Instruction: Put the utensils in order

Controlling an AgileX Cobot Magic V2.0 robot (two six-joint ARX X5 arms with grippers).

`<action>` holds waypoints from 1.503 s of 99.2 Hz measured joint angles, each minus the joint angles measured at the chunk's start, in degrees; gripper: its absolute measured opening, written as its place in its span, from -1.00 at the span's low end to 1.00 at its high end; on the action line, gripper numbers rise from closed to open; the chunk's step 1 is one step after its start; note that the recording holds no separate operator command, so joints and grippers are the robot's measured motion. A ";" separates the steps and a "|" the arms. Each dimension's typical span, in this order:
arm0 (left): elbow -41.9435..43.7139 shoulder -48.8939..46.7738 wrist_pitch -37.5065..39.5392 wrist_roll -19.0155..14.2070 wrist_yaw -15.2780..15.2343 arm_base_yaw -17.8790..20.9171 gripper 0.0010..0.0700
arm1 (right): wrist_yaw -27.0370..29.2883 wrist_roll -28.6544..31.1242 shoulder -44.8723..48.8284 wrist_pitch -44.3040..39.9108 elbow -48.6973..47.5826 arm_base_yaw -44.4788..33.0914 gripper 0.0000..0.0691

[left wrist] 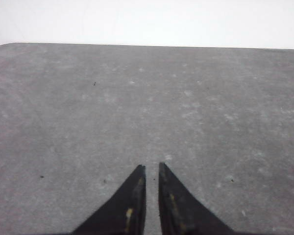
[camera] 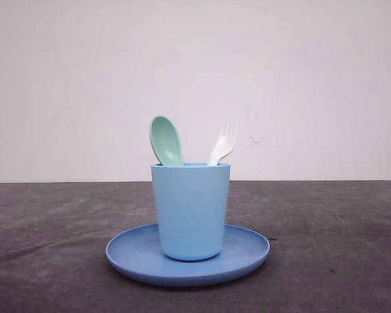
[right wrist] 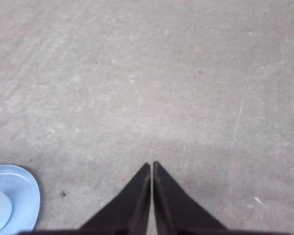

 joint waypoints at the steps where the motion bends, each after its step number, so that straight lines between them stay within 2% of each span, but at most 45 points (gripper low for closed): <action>1: 0.00 0.00 0.00 0.00 0.00 0.00 -0.96 | 0.00 0.00 0.00 0.00 0.00 0.00 -0.98; 38: 0.00 0.00 0.00 0.00 0.00 0.02 -0.96 | 0.79 -0.15 -0.13 -0.02 0.00 -0.07 -0.98; 53: 0.00 0.00 0.00 0.00 -0.02 0.02 -0.96 | 3.58 -1.14 -5.46 -0.13 -1.22 -2.97 -0.98; 80: 0.00 0.00 0.00 0.00 0.00 0.00 -0.96 | 2.97 -2.12 -20.70 4.85 -16.26 -7.89 -0.98; 104: 0.00 0.00 0.00 0.00 0.00 0.00 -0.96 | 1.46 -2.14 -34.21 16.48 -34.99 -8.72 -0.98; 116: 0.00 0.00 0.00 0.00 -0.02 0.02 -0.96 | 1.09 -2.12 -38.97 18.93 -41.53 -8.70 -0.98; 134: 0.00 0.00 0.00 0.00 -0.02 0.00 -0.96 | 0.85 -2.08 -41.48 24.63 -44.94 -8.63 -0.98; 149: 0.00 0.00 0.00 0.00 0.00 0.00 -0.96 | 0.90 -2.08 -41.42 24.87 -45.22 -8.55 -0.98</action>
